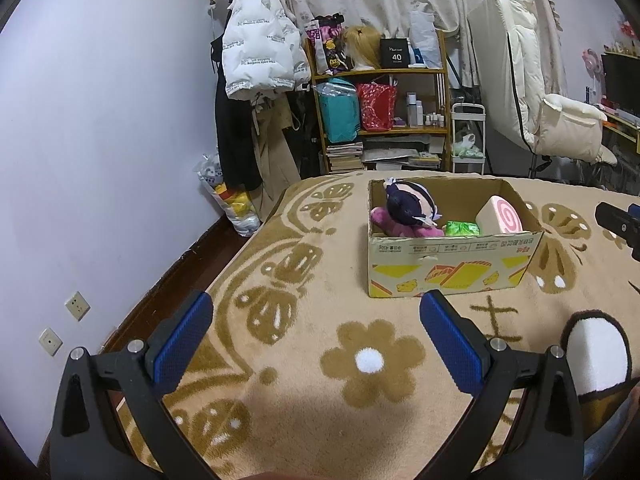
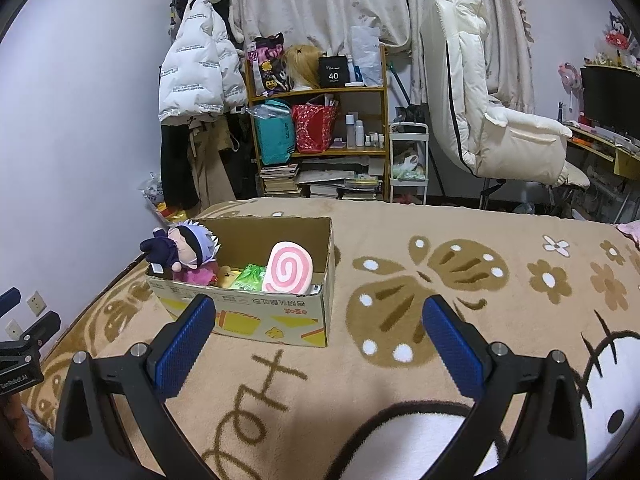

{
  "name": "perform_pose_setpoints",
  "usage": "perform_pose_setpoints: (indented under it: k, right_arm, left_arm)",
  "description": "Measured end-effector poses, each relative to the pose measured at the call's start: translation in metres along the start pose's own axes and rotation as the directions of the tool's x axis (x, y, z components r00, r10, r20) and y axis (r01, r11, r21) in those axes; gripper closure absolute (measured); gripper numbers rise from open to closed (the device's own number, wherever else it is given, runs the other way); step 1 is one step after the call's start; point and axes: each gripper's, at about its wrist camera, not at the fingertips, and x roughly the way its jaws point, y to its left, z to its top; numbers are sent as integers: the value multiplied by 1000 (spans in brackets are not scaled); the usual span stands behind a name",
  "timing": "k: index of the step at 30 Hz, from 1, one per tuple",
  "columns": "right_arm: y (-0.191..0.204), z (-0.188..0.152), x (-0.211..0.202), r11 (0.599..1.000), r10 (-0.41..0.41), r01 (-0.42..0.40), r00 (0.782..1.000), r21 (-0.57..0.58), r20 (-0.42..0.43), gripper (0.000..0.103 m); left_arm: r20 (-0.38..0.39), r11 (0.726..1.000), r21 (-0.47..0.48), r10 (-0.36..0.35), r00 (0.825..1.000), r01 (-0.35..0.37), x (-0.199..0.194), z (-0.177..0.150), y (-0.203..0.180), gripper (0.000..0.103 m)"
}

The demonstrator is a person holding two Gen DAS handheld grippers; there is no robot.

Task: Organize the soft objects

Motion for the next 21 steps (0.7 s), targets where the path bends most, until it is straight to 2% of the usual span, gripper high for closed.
perform_pose_setpoints:
  k: [21]
  right_arm:
    - [-6, 1, 0, 1000, -10, 10, 1000, 0, 3, 0]
  left_arm:
    - [-3, 1000, 2, 1, 1000, -1, 1, -3, -2, 1]
